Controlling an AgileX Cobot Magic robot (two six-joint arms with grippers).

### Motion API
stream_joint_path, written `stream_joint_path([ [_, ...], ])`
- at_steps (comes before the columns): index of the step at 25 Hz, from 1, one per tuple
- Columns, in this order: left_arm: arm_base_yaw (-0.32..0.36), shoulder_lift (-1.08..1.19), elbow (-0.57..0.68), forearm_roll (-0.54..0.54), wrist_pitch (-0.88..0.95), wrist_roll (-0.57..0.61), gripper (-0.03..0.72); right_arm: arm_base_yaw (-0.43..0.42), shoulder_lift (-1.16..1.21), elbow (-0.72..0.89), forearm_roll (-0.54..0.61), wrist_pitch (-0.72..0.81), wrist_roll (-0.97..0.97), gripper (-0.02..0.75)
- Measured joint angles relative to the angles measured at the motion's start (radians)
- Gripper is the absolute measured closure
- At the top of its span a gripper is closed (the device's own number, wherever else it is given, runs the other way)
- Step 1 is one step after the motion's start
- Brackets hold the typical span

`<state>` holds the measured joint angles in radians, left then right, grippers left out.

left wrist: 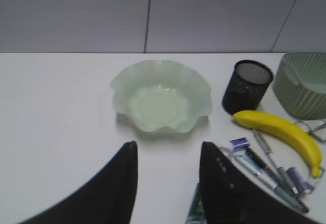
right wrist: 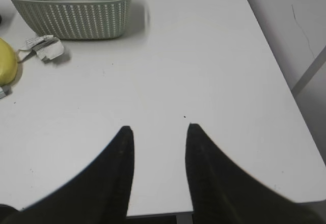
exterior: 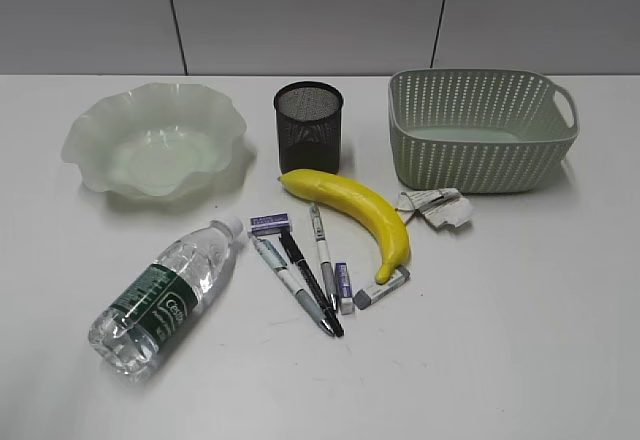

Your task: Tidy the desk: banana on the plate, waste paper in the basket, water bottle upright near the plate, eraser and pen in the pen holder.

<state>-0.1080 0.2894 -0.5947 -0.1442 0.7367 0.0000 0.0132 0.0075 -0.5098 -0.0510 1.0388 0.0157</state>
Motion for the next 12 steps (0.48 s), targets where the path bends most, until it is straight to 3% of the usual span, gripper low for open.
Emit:
stream_joint_path([
  [3, -0.028, 0.197, -0.029, -0.149, -0.127, 0.065, 0.383, 0.0, 0.002, 0.0, -0.001, 0.0, 0.001, 0.451],
  [8, -0.099, 0.62, -0.18, -0.397, -0.153, 0.258, 0.383, 0.0, 0.002, 0.0, 0.0, 0.0, 0.001, 0.451],
  [12, -0.231, 0.927, -0.363, -0.444, -0.12, 0.303, 0.383, 0.0, 0.002, 0.0, 0.0, 0.0, 0.001, 0.451],
])
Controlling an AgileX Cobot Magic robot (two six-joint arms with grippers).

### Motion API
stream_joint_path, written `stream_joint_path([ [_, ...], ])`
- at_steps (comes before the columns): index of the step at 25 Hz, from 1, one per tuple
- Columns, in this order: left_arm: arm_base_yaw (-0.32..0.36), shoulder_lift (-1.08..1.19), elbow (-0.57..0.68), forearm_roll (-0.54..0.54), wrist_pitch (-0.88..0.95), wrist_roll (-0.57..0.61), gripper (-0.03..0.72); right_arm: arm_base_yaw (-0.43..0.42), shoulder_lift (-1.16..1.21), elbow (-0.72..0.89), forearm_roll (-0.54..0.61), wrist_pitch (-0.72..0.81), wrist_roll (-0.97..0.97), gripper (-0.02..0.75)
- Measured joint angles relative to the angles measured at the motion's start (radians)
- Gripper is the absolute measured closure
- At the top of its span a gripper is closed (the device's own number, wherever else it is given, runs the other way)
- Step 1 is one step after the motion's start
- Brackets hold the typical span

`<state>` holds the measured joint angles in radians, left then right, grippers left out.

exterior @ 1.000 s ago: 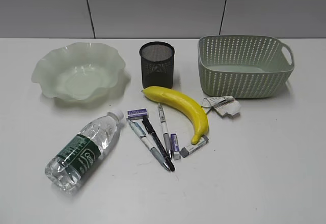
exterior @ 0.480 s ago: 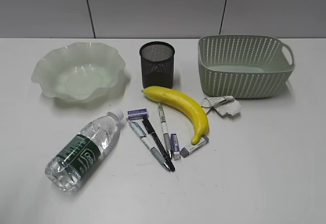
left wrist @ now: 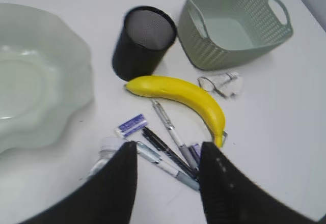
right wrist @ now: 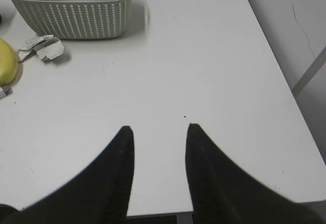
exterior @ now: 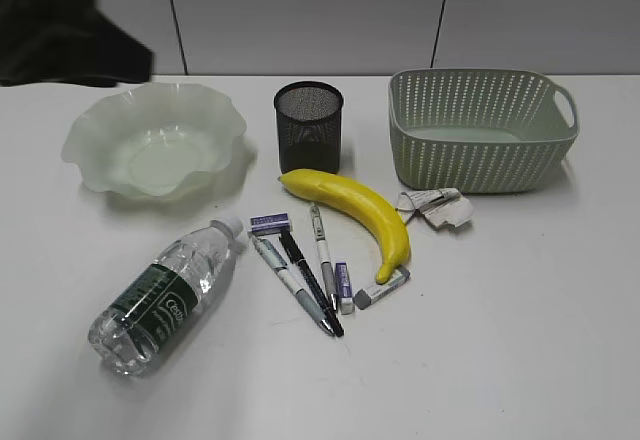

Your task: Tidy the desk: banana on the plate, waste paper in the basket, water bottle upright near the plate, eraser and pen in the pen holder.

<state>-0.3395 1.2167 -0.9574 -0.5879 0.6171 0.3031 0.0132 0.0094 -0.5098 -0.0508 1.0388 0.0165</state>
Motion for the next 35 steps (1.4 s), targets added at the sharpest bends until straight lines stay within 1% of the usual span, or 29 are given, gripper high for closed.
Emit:
stream_joint_path([
  [3, -0.105, 0.227, -0.157, -0.01, 0.043, 0.006, 0.383, 0.0, 0.0, 0.0, 0.0, 0.0, 0.0, 0.451],
  [5, -0.168, 0.373, -0.264, -0.013, 0.068, -0.019, 0.382, 0.0, 0.0, 0.0, 0.0, 0.0, 0.0, 0.451],
  [7, -0.207, 0.493, -0.354, -0.011, 0.092, -0.114, 0.369, 0.0, 0.0, 0.0, 0.0, 0.0, 0.0, 0.451],
  [8, -0.228, 0.553, -0.417, -0.004, 0.111, -0.173, 0.356, 0.0, 0.0, 0.0, 0.0, 0.0, 0.0, 0.451],
  [12, -0.279, 0.754, -0.616, 0.048, 0.214, -0.354, 0.306, 0.0, 0.0, 0.0, 0.0, 0.0, 0.0, 0.451],
  [16, -0.325, 0.91, -0.757, 0.111, 0.27, -0.498, 0.284, 0.0, 0.0, 0.0, 0.0, 0.0, 0.0, 0.451],
  [20, -0.339, 1.026, -0.839, 0.125, 0.321, -0.59, 0.229, 0.0, 0.0, 0.0, 0.0, 0.0, 0.0, 0.451],
  [24, -0.339, 1.095, -0.872, 0.134, 0.331, -0.654, 0.169, 0.0, 0.0, 0.0, 0.0, 0.0, 0.0, 0.451],
  [29, -0.339, 1.135, -0.887, 0.129, 0.294, -0.671, 0.159, 0.0, 0.0, 0.0, 0.0, 0.0, 0.0, 0.451],
  [35, -0.346, 1.169, -0.924, 0.097, 0.277, -0.672, 0.159, 0.0, 0.0, 0.0, 0.0, 0.0, 0.0, 0.451],
])
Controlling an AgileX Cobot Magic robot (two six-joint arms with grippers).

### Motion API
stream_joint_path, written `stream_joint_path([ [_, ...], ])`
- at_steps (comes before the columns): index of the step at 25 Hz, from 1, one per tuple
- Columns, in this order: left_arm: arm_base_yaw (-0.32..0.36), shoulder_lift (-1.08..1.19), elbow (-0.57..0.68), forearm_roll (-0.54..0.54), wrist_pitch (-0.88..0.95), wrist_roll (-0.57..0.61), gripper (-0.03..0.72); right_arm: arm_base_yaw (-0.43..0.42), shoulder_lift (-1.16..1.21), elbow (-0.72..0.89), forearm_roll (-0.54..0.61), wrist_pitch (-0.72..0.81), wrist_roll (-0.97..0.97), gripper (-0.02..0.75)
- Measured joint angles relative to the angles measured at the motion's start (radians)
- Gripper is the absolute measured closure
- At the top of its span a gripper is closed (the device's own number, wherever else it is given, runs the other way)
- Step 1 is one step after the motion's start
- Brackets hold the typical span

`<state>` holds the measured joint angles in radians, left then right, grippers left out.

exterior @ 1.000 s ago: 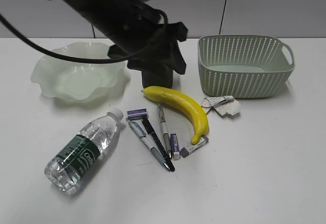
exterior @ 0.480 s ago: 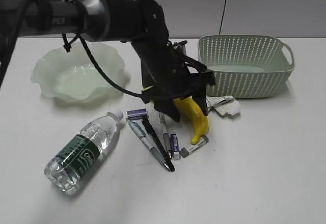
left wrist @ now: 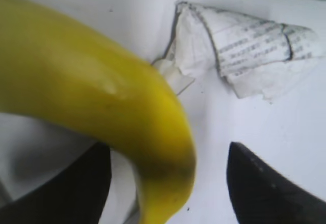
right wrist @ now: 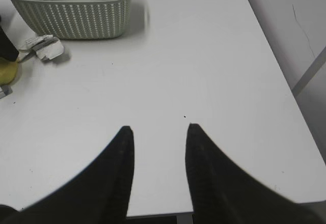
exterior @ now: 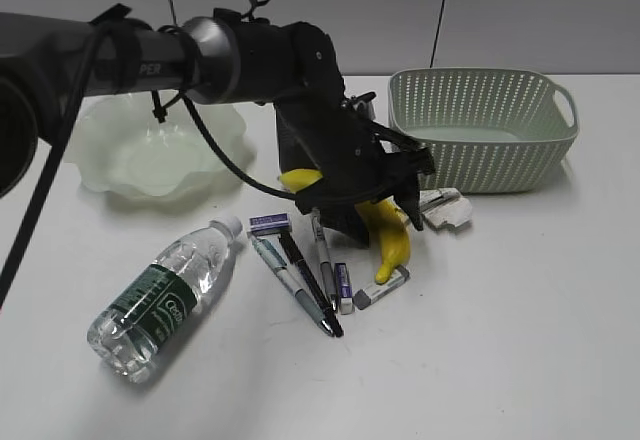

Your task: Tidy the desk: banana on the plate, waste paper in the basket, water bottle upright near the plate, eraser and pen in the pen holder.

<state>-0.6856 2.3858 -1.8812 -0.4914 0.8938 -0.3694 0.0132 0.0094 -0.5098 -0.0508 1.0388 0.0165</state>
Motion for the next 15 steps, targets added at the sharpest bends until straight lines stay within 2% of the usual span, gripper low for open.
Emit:
stream_joint_path([
  [5, -0.013, 0.027, -0.016, -0.012, -0.011, 0.0, 0.171, 0.0, 0.0, 0.0, 0.0, 0.0, 0.0, 0.451],
  [7, -0.013, 0.031, -0.02, -0.012, -0.013, -0.001, 0.232, 0.0, 0.0, 0.0, 0.0, 0.0, 0.0, 0.451],
  [9, -0.013, 0.037, -0.022, -0.02, -0.019, -0.006, 0.36, 0.0, 0.0, 0.0, 0.0, 0.0, 0.0, 0.451],
  [15, -0.013, 0.045, -0.063, -0.027, 0.003, -0.005, 0.366, 0.0, 0.0, 0.0, 0.0, 0.0, 0.0, 0.451],
])
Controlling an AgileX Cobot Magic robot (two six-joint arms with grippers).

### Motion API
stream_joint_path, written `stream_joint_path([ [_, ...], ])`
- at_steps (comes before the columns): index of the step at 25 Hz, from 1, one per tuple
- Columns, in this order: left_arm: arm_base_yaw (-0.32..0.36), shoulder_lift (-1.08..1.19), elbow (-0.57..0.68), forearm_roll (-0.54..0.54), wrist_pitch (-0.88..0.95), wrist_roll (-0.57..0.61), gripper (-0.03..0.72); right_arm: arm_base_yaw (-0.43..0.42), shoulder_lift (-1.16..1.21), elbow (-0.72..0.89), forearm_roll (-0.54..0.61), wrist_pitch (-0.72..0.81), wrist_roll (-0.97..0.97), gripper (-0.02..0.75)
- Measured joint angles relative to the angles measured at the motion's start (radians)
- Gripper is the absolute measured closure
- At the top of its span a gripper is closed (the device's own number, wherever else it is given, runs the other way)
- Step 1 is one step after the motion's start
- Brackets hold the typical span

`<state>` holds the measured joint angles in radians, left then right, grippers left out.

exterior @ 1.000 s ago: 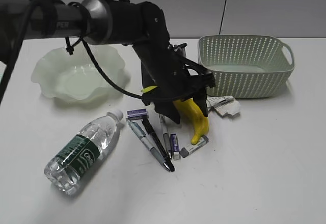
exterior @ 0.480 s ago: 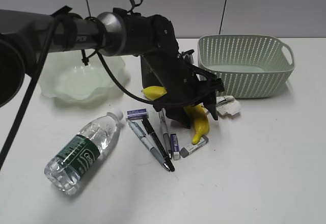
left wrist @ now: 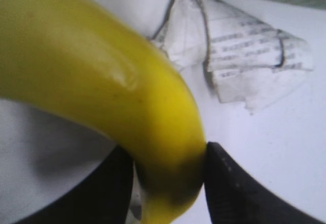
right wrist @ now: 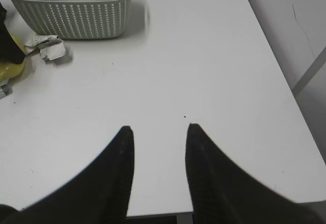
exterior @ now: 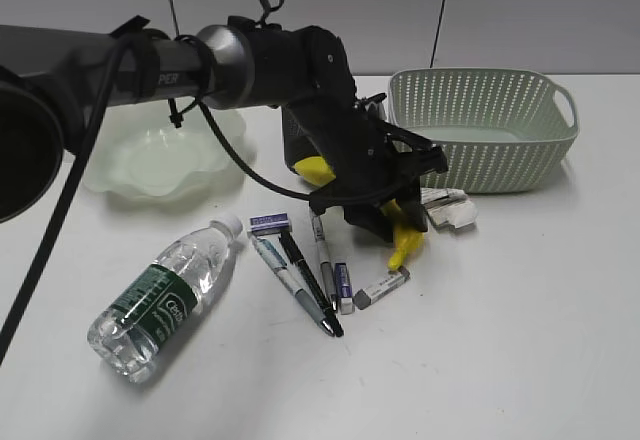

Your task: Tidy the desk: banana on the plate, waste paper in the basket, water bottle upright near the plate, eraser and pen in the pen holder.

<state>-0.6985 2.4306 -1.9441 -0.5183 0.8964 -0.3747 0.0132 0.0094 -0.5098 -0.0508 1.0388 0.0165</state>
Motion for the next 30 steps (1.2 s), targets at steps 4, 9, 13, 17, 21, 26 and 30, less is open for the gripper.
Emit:
stream_joint_path([
  [4, 0.0, 0.0, -0.048, -0.053, 0.045, 0.0, 0.366, 0.0, 0.0, 0.0, 0.0, 0.0, 0.0, 0.451],
  [9, 0.0, -0.01, -0.08, -0.096, 0.153, 0.0, 0.368, 0.0, 0.0, 0.0, 0.0, 0.0, 0.0, 0.463],
  [13, 0.0, -0.075, -0.086, -0.097, 0.248, 0.0, 0.368, 0.0, 0.0, 0.0, 0.0, 0.0, 0.0, 0.482],
  [17, 0.0, -0.197, -0.088, -0.099, 0.306, 0.009, 0.369, 0.0, 0.0, 0.0, 0.0, 0.0, 0.0, 0.487],
  [21, 0.0, -0.33, -0.088, 0.014, 0.317, 0.031, 0.369, 0.0, 0.0, 0.0, 0.0, 0.0, 0.0, 0.49],
  [26, 0.031, -0.48, -0.088, 0.467, 0.321, 0.035, 0.369, 0.0, 0.0, 0.0, 0.0, 0.0, 0.0, 0.491],
  [30, 0.125, -0.499, -0.089, 0.644, 0.321, 0.012, 0.369, 0.0, 0.0, 0.0, 0.0, 0.0, 0.0, 0.491],
])
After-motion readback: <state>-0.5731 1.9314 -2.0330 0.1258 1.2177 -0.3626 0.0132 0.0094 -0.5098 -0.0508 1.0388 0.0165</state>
